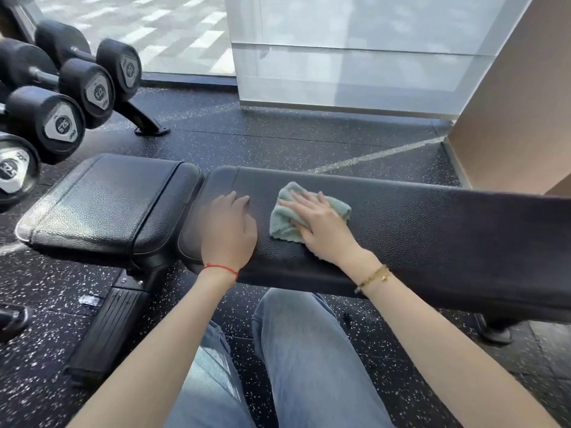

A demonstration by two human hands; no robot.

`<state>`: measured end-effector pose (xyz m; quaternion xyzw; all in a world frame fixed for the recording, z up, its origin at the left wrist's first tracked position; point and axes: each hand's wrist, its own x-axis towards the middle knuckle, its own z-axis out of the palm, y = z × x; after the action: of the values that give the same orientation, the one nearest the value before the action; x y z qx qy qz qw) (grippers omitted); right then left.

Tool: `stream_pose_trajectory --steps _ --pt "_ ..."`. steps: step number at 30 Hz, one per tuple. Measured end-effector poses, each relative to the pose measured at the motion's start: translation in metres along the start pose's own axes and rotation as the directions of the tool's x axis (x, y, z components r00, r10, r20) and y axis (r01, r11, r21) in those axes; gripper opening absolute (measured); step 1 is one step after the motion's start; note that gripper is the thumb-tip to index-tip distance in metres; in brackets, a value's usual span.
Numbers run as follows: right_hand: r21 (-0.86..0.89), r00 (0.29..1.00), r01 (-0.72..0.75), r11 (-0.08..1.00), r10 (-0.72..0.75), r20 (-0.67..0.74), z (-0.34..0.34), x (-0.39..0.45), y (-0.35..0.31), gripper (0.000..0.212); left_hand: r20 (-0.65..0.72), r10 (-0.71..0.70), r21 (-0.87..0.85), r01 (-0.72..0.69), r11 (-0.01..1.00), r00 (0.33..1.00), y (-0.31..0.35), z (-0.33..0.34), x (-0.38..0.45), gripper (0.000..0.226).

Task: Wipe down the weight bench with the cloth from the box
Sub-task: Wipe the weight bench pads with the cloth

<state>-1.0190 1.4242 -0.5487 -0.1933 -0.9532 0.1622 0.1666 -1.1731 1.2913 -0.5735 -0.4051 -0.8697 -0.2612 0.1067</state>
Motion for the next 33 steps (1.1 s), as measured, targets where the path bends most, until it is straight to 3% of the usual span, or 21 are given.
stream_pose_trajectory --steps 3,7,10,15,17,20,23,25,27,31,33 --pt "0.060 0.998 0.047 0.997 -0.049 0.034 -0.003 -0.018 0.001 0.049 0.023 0.024 -0.003 -0.024 1.000 0.999 0.000 -0.002 0.001 0.047" --pt "0.048 1.000 0.001 0.999 -0.001 0.007 0.002 0.008 0.003 0.043 -0.003 0.033 -0.080 -0.033 0.996 0.999 -0.012 -0.015 0.004 0.048" --pt "-0.003 0.998 -0.068 0.998 0.068 -0.005 0.017 0.052 -0.001 0.041 -0.077 0.027 0.040 -0.024 0.999 0.997 -0.049 -0.038 0.010 0.049" --pt "-0.024 0.997 -0.062 0.998 0.063 0.045 0.049 0.127 -0.028 0.042 0.031 -0.180 0.186 0.172 0.968 0.983 -0.120 -0.063 0.019 0.053" --pt "-0.003 0.999 -0.012 1.000 0.012 0.050 0.057 0.131 -0.044 0.041 0.067 -0.240 0.243 0.218 0.945 0.968 -0.141 -0.066 0.018 0.050" --pt "0.077 0.981 0.175 0.981 -0.181 0.070 0.061 0.100 -0.068 0.046 0.090 -0.305 0.227 0.279 0.933 0.948 -0.154 -0.064 0.015 0.050" --pt "0.150 0.922 0.358 0.922 -0.374 0.099 0.061 0.058 -0.084 0.061 0.086 -0.307 0.235 0.280 0.931 0.948 -0.156 -0.055 0.009 0.050" --pt "0.184 0.906 0.380 0.907 -0.405 0.123 0.057 0.054 -0.078 0.061 0.062 -0.301 0.207 0.283 0.937 0.952 -0.157 -0.053 0.008 0.051" --pt "0.166 0.930 0.324 0.931 -0.346 0.125 0.054 0.078 -0.070 0.056 0.038 -0.296 0.181 0.285 0.941 0.954 -0.156 -0.053 0.007 0.057" --pt "0.029 0.998 0.028 0.999 -0.029 0.049 0.070 0.157 -0.066 0.047 0.014 -0.299 0.181 0.291 0.939 0.954 -0.155 -0.052 0.007 0.061" --pt "0.006 1.000 0.000 1.000 0.000 0.023 0.077 0.167 -0.077 0.043 -0.007 -0.295 0.182 0.291 0.939 0.956 -0.155 -0.050 0.007 0.060"
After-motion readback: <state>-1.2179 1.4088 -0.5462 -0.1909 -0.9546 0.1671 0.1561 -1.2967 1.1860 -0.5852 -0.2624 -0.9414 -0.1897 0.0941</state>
